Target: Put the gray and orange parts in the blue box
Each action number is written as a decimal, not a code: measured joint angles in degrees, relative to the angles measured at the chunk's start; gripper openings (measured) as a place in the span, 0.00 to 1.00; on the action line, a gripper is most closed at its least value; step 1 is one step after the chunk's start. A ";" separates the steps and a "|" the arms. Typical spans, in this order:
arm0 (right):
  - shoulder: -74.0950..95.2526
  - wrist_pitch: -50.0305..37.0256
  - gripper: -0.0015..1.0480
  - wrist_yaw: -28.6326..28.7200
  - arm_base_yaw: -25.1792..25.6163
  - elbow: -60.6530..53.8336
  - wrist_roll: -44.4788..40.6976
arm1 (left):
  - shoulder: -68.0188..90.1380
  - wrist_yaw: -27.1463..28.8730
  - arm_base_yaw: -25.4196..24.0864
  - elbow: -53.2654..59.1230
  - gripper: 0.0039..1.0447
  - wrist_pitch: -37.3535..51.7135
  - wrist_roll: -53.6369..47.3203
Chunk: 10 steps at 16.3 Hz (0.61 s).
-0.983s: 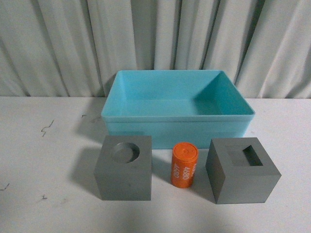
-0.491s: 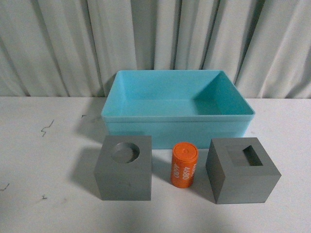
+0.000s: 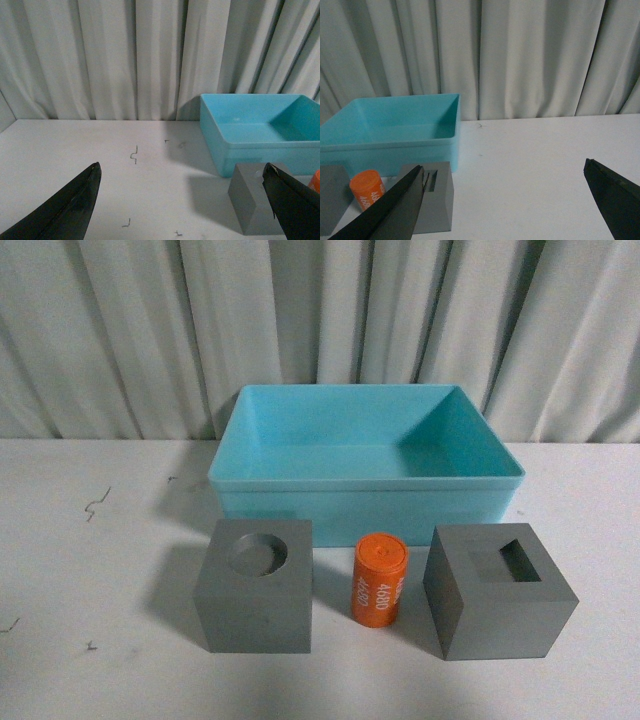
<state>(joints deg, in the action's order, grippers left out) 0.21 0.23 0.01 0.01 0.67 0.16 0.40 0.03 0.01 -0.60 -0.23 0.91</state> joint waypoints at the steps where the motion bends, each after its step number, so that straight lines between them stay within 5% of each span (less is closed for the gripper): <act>1: 0.00 0.00 0.94 0.00 0.00 0.00 0.00 | 0.00 0.00 0.00 0.00 0.94 0.00 0.00; 2: 0.87 3.48 0.94 1.53 0.87 0.90 0.66 | 0.00 0.00 0.00 0.00 0.94 0.00 0.00; 3: 11.13 7.48 0.94 11.63 6.62 4.90 3.89 | 0.00 -0.15 0.00 0.00 0.94 0.02 0.00; 5: 29.48 -3.52 0.94 21.62 13.40 12.94 4.33 | 0.00 0.00 0.00 0.00 0.94 0.00 0.00; 10: 47.21 -12.50 0.94 25.18 12.83 22.71 0.57 | 0.00 0.00 0.00 0.00 0.94 0.00 0.00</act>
<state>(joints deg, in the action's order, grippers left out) 47.42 -12.27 25.19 12.84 23.38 0.73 0.40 0.03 0.01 -0.60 -0.23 0.91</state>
